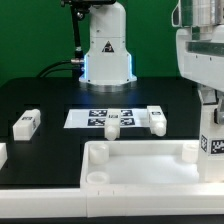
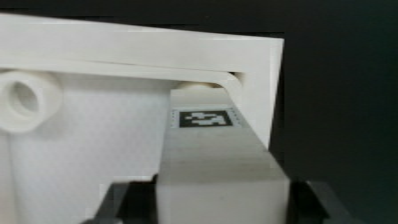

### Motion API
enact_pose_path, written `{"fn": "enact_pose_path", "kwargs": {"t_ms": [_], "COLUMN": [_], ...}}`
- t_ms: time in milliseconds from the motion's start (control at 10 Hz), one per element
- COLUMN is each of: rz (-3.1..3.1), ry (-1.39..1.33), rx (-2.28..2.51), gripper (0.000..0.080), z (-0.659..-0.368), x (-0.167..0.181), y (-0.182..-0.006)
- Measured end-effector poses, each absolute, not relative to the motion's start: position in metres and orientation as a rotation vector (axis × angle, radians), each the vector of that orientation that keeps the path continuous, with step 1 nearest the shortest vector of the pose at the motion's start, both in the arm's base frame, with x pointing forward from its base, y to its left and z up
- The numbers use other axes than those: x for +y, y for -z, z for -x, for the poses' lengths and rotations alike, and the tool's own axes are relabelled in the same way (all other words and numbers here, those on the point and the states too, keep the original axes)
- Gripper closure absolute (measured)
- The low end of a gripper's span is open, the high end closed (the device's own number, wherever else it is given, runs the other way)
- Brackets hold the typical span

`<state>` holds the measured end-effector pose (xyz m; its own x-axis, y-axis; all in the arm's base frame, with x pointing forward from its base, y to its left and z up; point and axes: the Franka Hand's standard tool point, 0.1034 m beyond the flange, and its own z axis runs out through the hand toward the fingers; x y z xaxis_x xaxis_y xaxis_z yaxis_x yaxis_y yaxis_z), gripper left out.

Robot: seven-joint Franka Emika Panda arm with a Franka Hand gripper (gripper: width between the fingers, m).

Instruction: Assemble desk

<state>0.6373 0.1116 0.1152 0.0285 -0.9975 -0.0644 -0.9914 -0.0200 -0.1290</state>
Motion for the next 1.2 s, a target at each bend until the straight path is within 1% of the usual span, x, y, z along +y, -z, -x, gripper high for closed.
{"fn": "enact_pose_path", "kwargs": {"t_ms": [100, 200, 500, 700, 800, 900, 1000, 1100, 1200], "rz": [1.87, 1.695, 1.643, 1.669, 1.694, 1.756, 1.803, 1.812, 1.819], "ry": [0.05, 0.046, 0.057, 0.057, 0.062, 0.072, 0.056, 0.057, 0.057], "rx": [2.315, 2.425, 2.451, 2.434, 2.411, 2.34, 2.29, 2.268, 2.276], "gripper": [0.0512, 0.0512, 0.0512, 0.0244, 0.0244, 0.0167, 0.0167, 0.0154, 0.0151], "z": [-0.638, -0.639, -0.64, -0.64, -0.641, -0.644, -0.645, -0.646, -0.645], "x": [0.115, 0.115, 0.114, 0.115, 0.117, 0.122, 0.125, 0.126, 0.125], "y": [-0.115, -0.115, -0.116, -0.115, -0.118, -0.132, -0.151, -0.16, -0.153]}}
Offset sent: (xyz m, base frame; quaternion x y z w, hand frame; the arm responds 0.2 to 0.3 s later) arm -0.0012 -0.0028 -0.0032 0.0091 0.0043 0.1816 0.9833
